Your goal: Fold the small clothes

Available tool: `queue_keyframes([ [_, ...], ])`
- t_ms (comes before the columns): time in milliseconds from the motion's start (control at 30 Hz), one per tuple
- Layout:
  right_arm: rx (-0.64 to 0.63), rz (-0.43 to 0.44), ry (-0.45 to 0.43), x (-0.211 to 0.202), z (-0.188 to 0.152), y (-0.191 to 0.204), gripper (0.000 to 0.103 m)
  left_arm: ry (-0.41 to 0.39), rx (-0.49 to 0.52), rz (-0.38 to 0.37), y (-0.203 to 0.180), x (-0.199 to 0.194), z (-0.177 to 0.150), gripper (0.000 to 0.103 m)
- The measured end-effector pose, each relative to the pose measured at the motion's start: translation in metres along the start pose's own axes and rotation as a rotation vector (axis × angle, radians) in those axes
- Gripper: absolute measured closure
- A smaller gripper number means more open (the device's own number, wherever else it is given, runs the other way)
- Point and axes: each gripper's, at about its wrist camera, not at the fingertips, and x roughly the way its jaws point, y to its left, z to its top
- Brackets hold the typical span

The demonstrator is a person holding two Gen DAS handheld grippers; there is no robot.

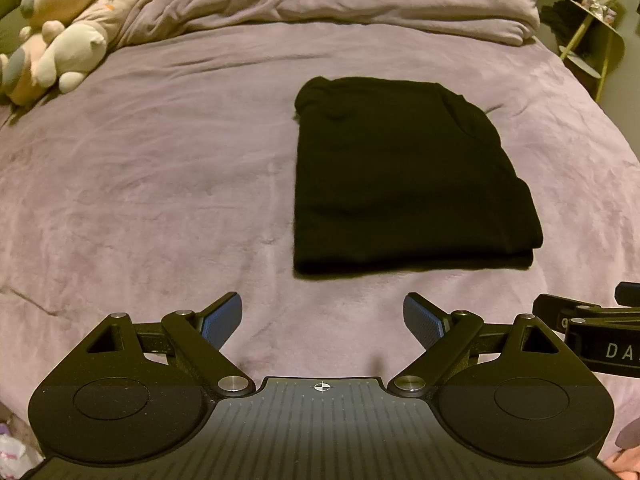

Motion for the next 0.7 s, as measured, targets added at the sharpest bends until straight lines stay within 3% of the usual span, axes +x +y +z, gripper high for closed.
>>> queue_keyframes([
  [700, -0.013, -0.001, 0.000, 0.0001, 0.0019, 0.0018, 0.004, 0.002, -0.003, -0.005, 0.0000, -0.0002, 0.0011, 0.011],
])
